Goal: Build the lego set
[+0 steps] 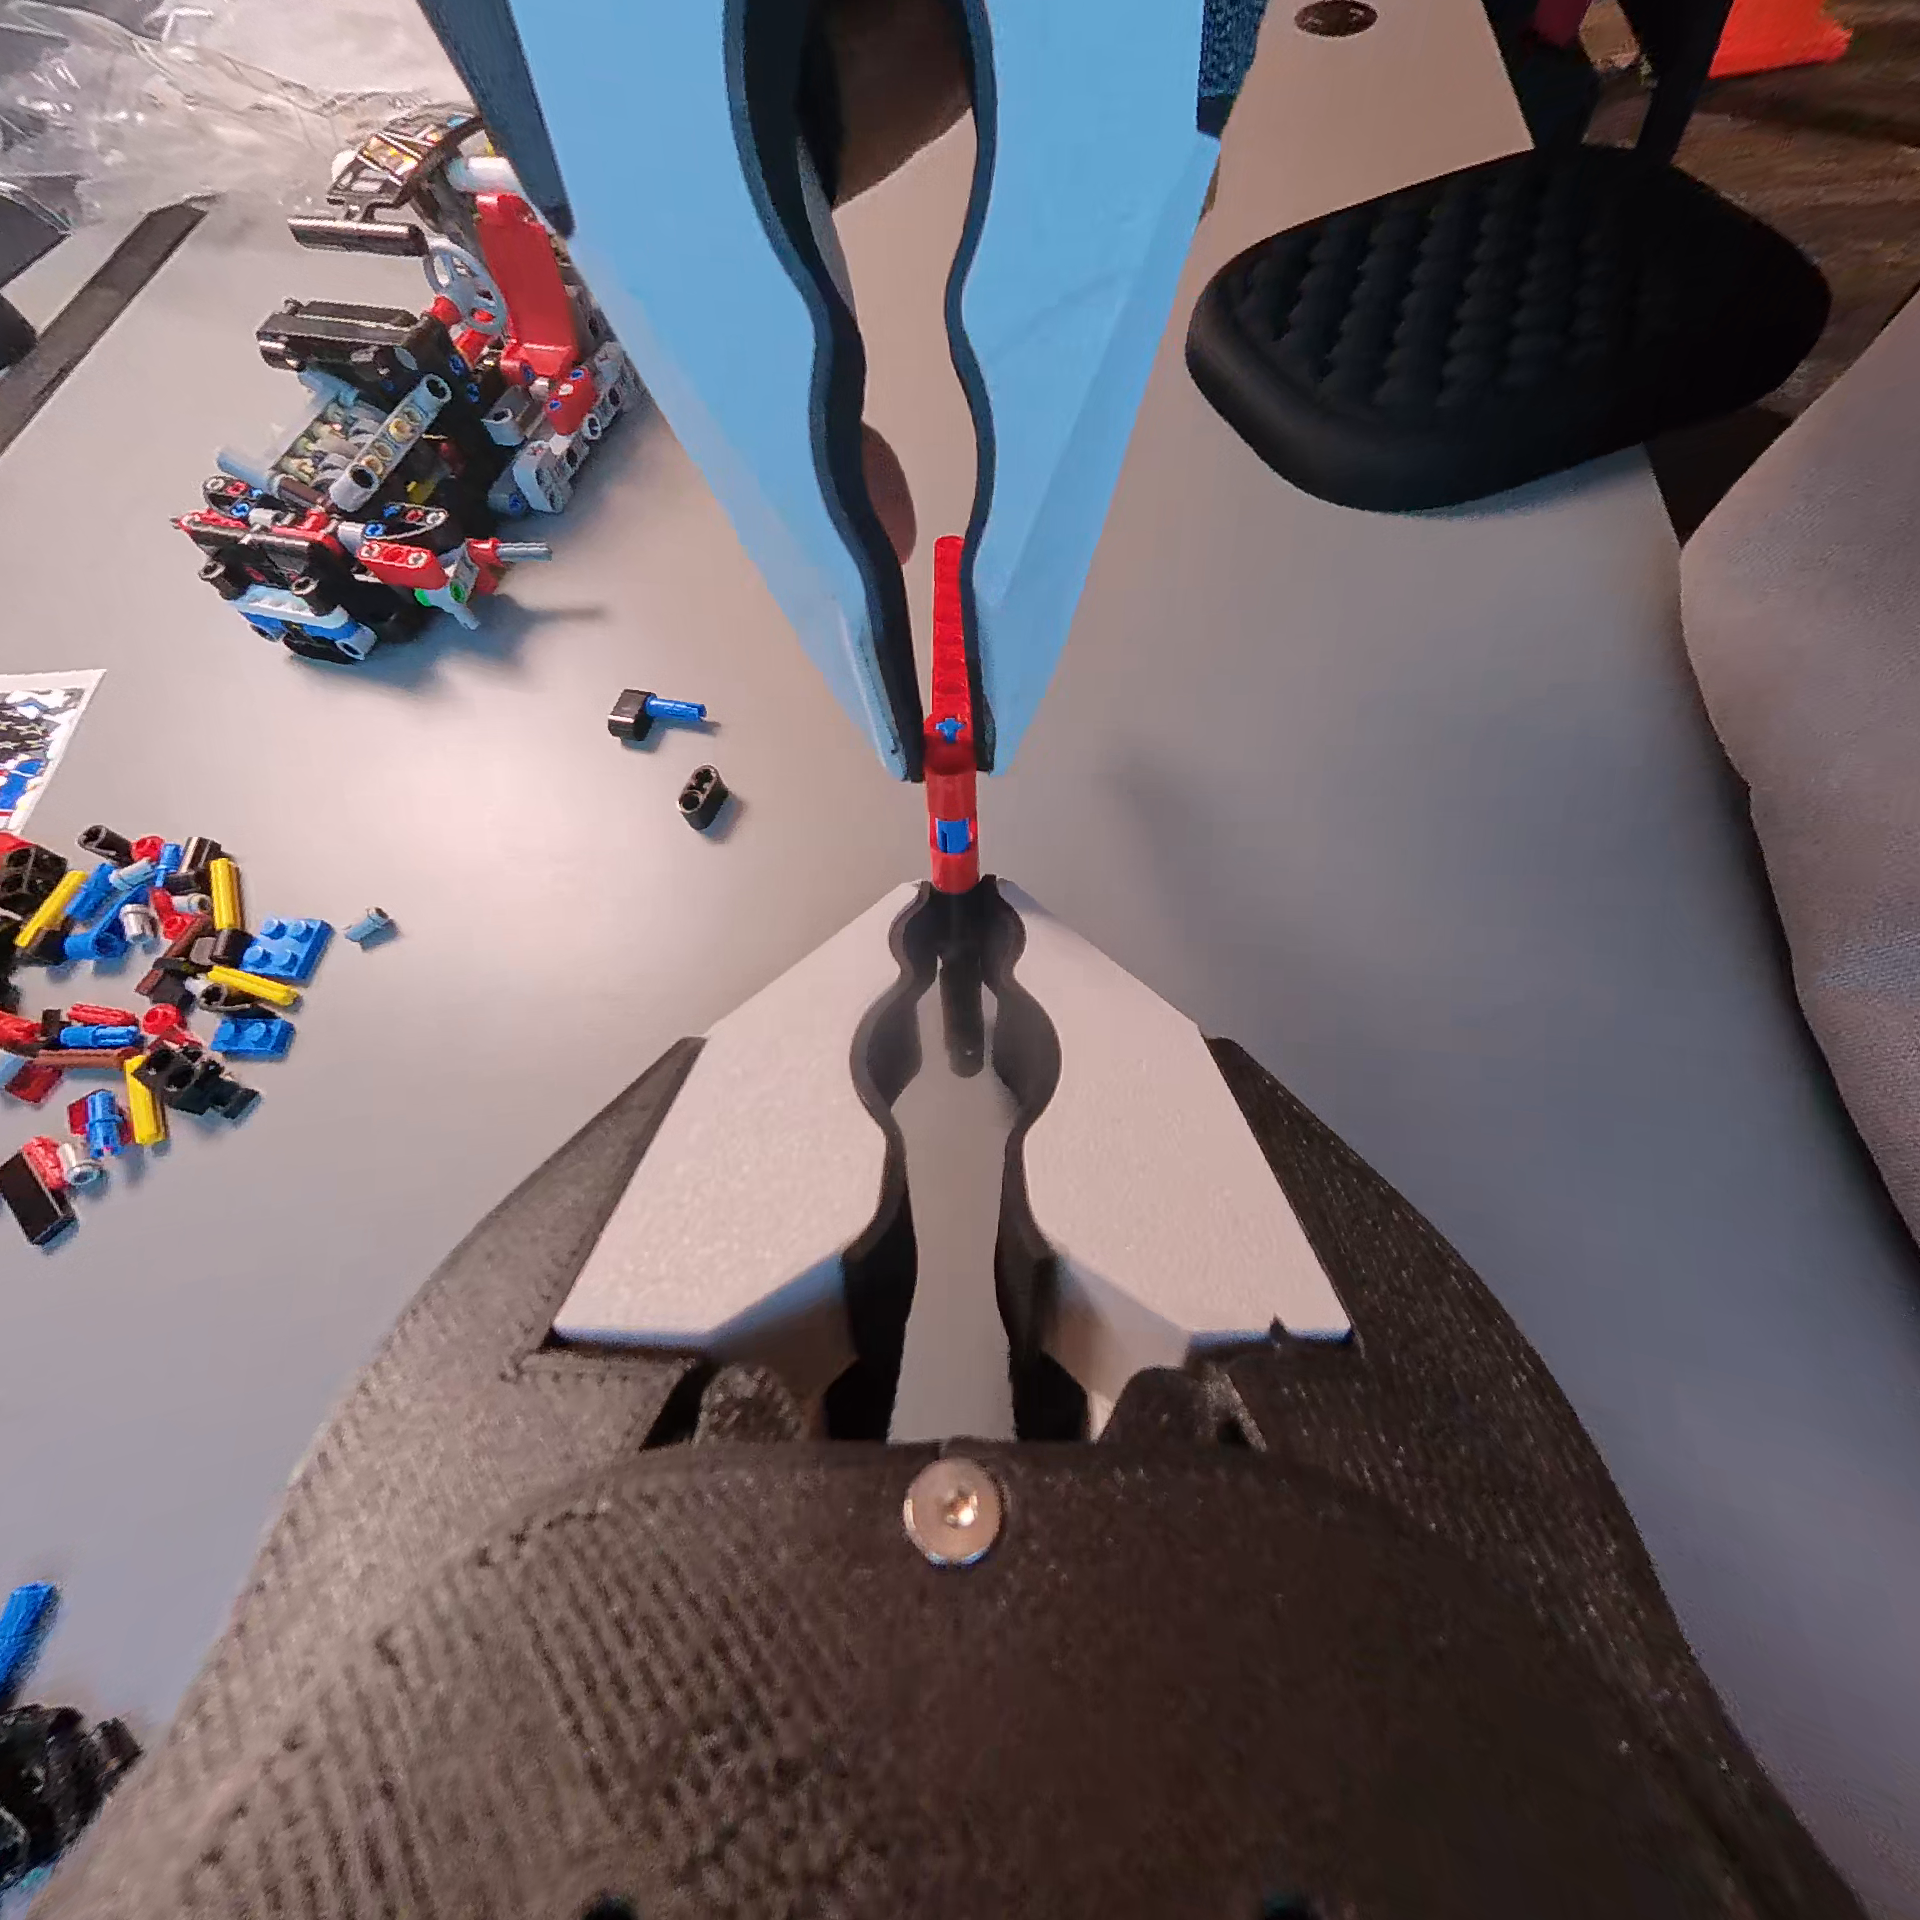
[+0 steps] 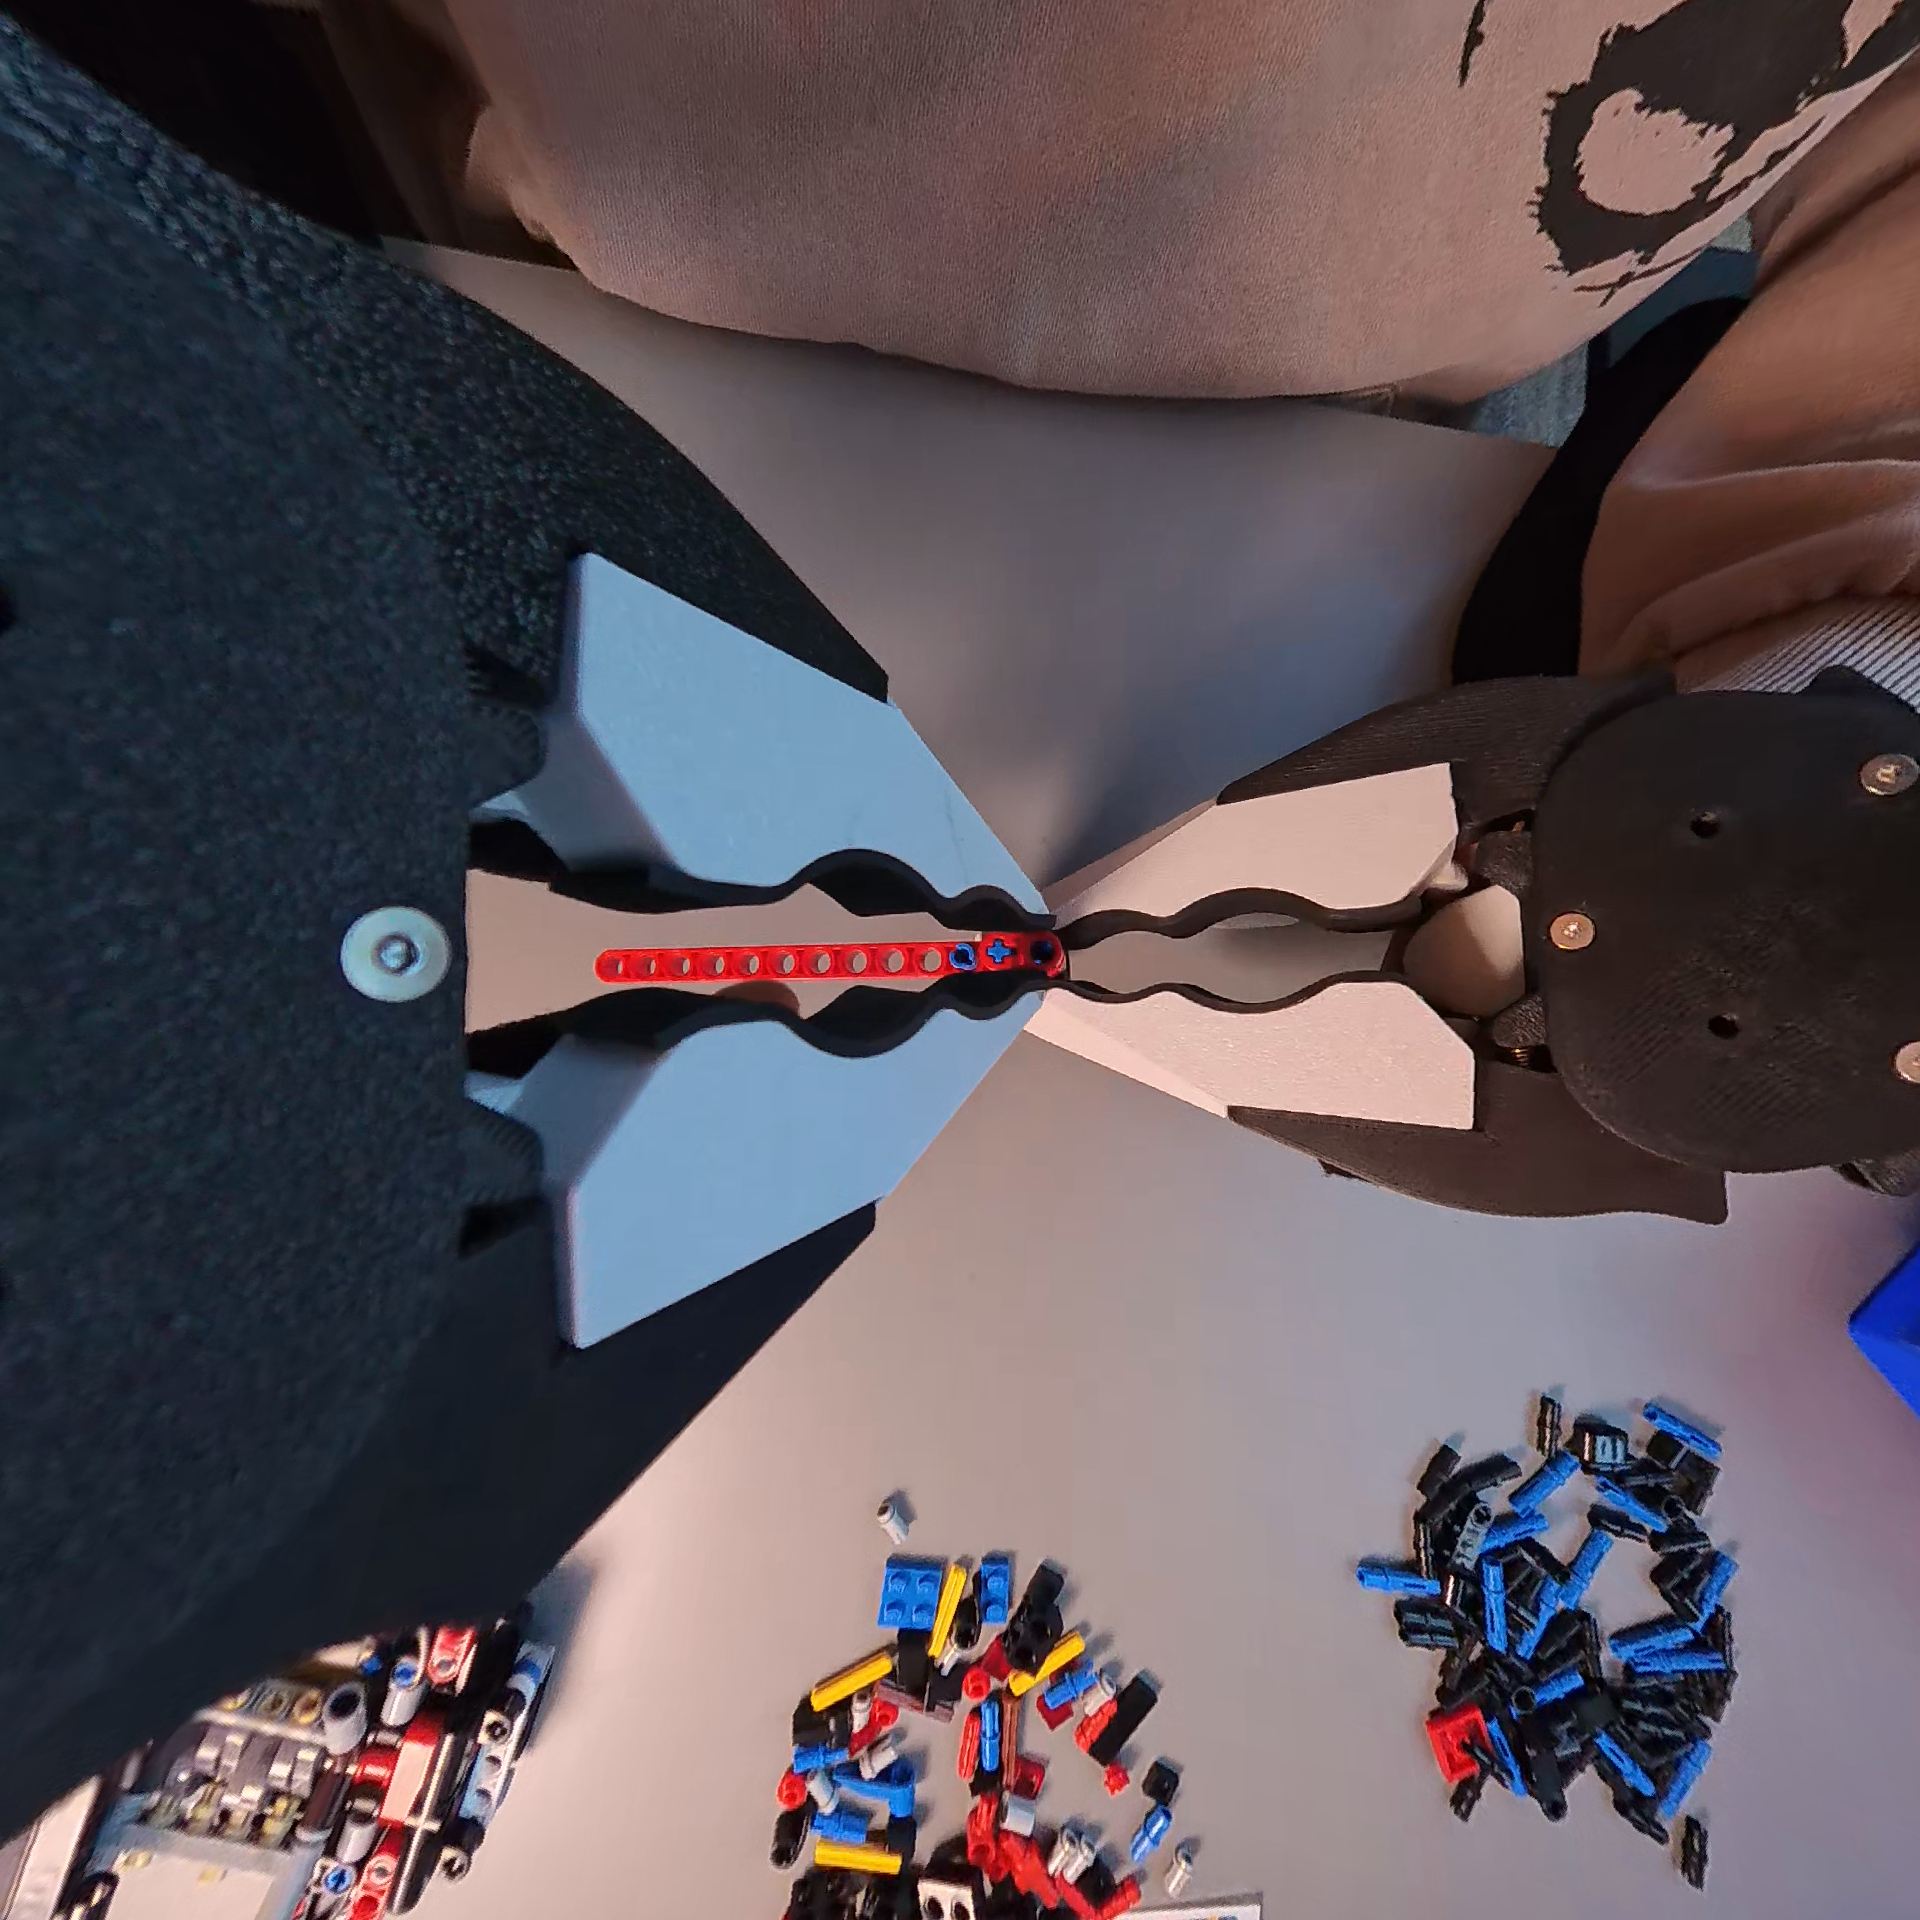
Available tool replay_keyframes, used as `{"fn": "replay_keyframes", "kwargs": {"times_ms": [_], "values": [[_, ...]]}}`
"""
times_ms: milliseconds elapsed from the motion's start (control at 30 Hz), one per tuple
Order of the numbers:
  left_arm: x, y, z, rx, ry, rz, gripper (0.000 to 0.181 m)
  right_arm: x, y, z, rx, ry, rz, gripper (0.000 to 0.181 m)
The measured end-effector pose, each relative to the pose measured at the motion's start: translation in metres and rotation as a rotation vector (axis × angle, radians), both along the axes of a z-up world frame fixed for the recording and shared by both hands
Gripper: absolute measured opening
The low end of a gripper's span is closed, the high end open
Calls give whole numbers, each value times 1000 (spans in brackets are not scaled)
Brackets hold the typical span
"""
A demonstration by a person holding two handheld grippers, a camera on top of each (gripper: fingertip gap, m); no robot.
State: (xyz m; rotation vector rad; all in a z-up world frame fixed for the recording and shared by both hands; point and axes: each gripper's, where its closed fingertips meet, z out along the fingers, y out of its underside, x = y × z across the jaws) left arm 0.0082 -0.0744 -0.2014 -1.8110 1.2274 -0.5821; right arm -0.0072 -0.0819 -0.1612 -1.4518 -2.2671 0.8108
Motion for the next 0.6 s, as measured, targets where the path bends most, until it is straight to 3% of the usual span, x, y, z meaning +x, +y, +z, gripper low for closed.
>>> {"fn": "replay_keyframes", "kwargs": {"times_ms": [600], "values": [[8, 1, 7, 22, 21, -11, 5, 6, -1, -1, 119, -64, -4, 4]]}}
